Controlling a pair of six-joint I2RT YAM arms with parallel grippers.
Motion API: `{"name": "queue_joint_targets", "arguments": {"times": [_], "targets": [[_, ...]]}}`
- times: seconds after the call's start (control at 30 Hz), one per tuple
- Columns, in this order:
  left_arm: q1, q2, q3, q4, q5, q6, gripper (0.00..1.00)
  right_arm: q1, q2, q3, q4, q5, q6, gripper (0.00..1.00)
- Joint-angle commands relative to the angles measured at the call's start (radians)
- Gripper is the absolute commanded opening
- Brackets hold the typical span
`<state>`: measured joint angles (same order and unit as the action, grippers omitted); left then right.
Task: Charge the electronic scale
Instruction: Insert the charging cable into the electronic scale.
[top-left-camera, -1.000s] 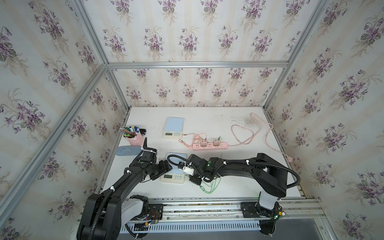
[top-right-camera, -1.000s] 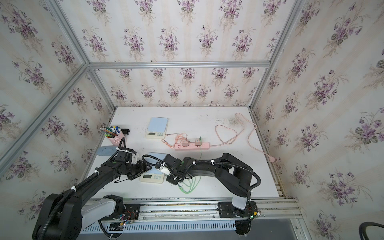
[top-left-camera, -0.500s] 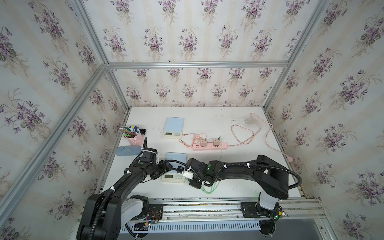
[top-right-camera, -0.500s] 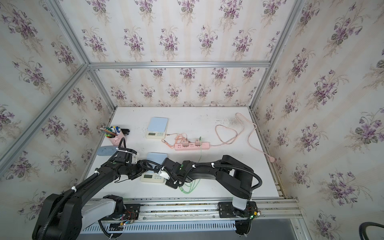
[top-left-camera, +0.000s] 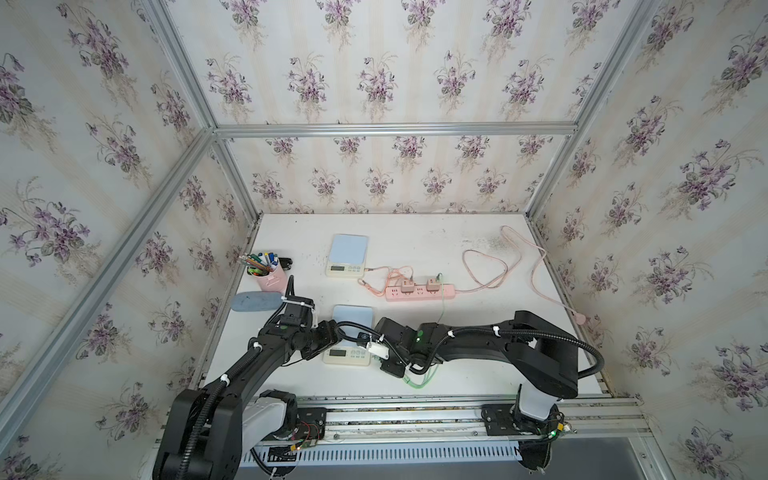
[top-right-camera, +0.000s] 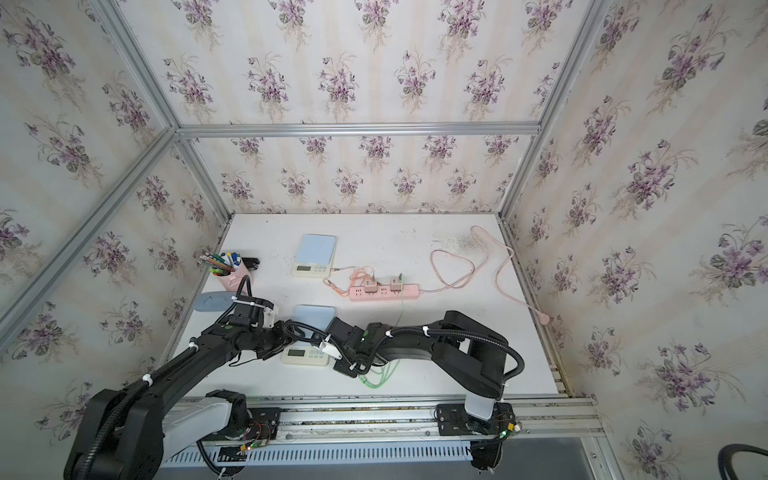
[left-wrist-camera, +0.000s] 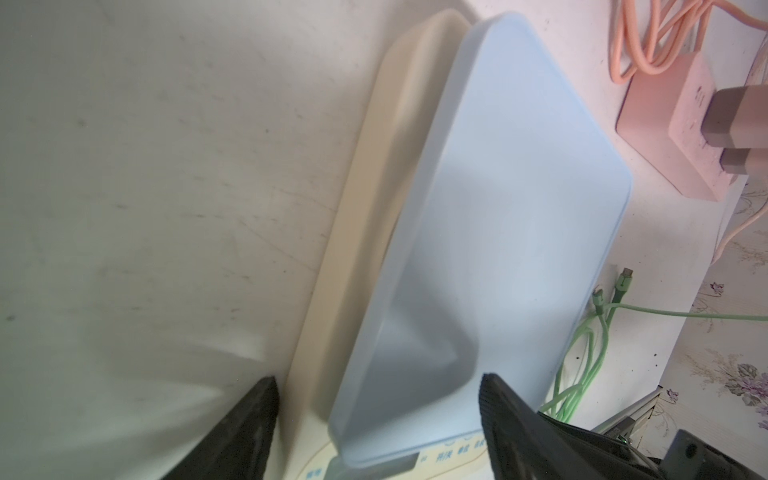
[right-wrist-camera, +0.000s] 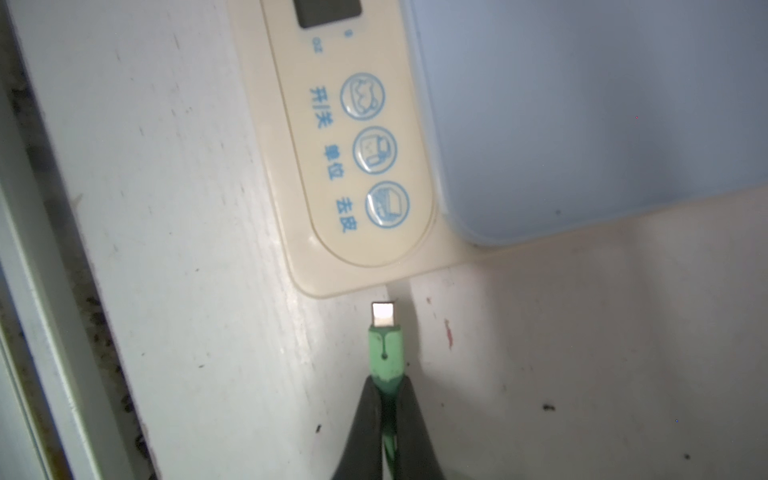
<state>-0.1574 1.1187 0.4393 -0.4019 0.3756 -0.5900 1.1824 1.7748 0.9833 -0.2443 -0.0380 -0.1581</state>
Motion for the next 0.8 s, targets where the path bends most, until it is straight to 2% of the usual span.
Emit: {"name": "queue_joint_targets", "arguments": {"times": [0.0,0.77], "targets": [[-0.001,0.001,-0.012,-0.057,-0.023,-0.014,0.78,0.0,0.015,0.02,-0.007,-0.003,-0.013,0.0],[-0.007,-0.003,-0.016,-0.057,-0.023,-0.016,0.77,-0.029,-0.019,-0.012,0.06,-0.065,-0.011,0.0]]}}
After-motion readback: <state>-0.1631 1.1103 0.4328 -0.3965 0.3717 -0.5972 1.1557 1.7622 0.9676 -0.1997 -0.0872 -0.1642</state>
